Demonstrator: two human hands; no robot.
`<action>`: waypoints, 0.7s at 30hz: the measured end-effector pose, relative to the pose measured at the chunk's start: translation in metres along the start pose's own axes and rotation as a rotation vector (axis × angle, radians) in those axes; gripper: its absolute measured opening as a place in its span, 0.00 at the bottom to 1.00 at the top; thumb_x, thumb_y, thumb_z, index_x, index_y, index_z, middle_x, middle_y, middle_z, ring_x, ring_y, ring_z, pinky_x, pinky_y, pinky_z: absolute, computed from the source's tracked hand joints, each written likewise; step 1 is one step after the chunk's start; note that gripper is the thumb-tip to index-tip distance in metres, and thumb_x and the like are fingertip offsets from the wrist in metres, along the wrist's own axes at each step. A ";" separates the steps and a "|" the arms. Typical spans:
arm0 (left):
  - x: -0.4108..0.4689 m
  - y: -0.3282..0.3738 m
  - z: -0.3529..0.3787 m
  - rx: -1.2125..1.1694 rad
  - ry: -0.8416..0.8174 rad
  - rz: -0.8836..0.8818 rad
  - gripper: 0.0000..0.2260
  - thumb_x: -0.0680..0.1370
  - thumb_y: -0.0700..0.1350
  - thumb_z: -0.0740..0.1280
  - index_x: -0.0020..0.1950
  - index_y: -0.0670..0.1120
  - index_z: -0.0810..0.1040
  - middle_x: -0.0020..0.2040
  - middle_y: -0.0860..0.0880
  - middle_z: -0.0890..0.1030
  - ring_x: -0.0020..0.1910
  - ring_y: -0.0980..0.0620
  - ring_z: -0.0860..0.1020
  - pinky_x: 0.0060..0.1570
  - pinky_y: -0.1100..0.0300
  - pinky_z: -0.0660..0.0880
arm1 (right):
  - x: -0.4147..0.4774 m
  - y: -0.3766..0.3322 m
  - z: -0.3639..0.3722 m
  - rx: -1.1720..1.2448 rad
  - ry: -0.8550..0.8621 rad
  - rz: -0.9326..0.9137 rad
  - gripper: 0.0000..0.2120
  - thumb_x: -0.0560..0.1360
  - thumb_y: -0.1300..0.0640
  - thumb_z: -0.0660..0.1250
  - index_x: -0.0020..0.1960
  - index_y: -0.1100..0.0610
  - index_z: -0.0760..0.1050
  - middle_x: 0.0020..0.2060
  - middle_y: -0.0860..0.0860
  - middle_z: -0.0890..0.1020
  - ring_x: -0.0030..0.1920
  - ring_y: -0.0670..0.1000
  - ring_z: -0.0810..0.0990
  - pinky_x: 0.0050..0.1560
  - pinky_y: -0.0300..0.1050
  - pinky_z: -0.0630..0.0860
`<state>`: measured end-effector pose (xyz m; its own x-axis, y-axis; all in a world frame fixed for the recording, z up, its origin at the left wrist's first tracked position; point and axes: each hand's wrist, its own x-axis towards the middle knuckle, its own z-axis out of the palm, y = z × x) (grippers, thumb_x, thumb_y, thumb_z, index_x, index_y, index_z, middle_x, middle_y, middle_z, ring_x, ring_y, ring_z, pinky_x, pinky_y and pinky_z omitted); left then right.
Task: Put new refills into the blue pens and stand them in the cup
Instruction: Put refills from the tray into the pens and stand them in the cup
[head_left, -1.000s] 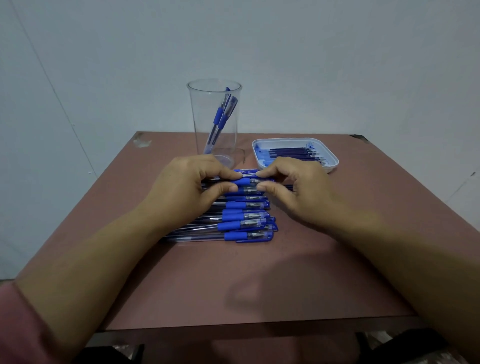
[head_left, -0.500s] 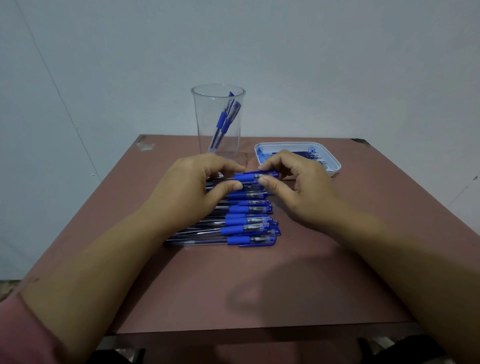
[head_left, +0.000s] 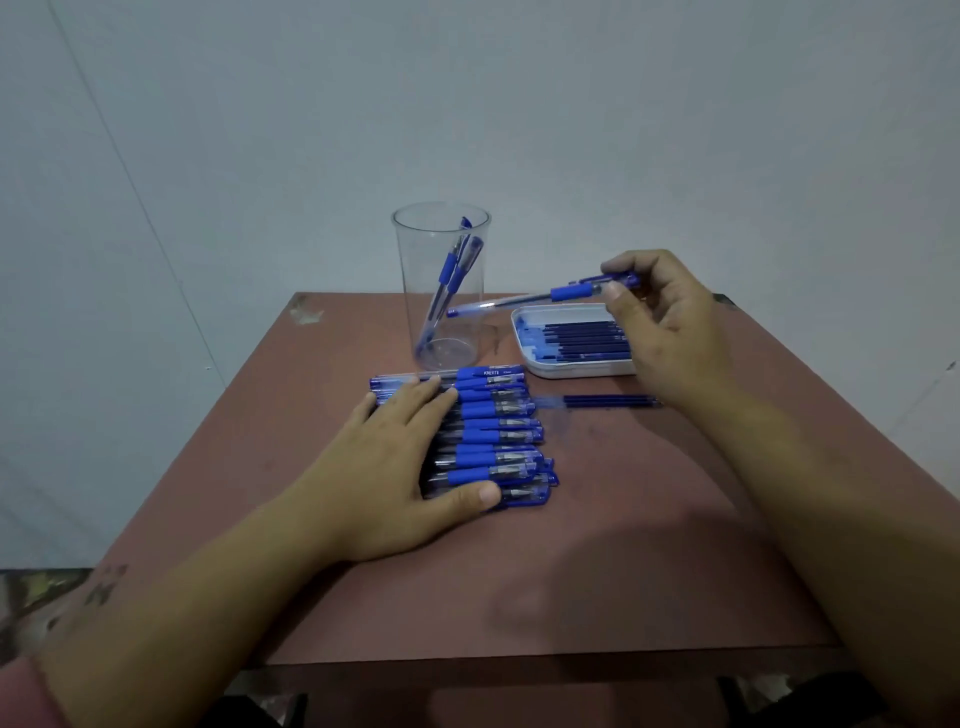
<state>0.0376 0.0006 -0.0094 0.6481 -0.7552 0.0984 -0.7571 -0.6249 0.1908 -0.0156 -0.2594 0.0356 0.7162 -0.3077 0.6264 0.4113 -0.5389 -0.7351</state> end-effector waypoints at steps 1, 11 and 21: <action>-0.001 -0.001 0.003 -0.004 0.008 0.005 0.50 0.65 0.80 0.41 0.80 0.52 0.48 0.80 0.55 0.48 0.78 0.58 0.46 0.77 0.52 0.45 | 0.005 -0.003 -0.001 -0.001 0.015 -0.016 0.06 0.80 0.64 0.63 0.55 0.57 0.73 0.44 0.43 0.77 0.42 0.36 0.75 0.48 0.30 0.71; -0.002 -0.002 0.007 -0.044 0.051 -0.012 0.48 0.66 0.80 0.44 0.80 0.54 0.50 0.79 0.56 0.50 0.77 0.58 0.49 0.77 0.55 0.47 | 0.085 -0.025 0.021 -0.107 0.109 -0.122 0.07 0.79 0.62 0.62 0.54 0.53 0.74 0.47 0.44 0.77 0.40 0.36 0.74 0.45 0.30 0.70; -0.002 -0.002 0.007 -0.021 0.048 -0.015 0.47 0.66 0.80 0.43 0.80 0.55 0.48 0.80 0.57 0.49 0.77 0.59 0.48 0.75 0.59 0.43 | 0.095 -0.013 0.066 -0.276 -0.107 -0.198 0.08 0.76 0.60 0.66 0.55 0.56 0.74 0.42 0.43 0.76 0.45 0.49 0.74 0.48 0.37 0.71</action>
<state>0.0370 0.0020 -0.0165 0.6629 -0.7352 0.1416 -0.7457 -0.6312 0.2134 0.0843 -0.2302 0.0875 0.6985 -0.1003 0.7085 0.3906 -0.7761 -0.4950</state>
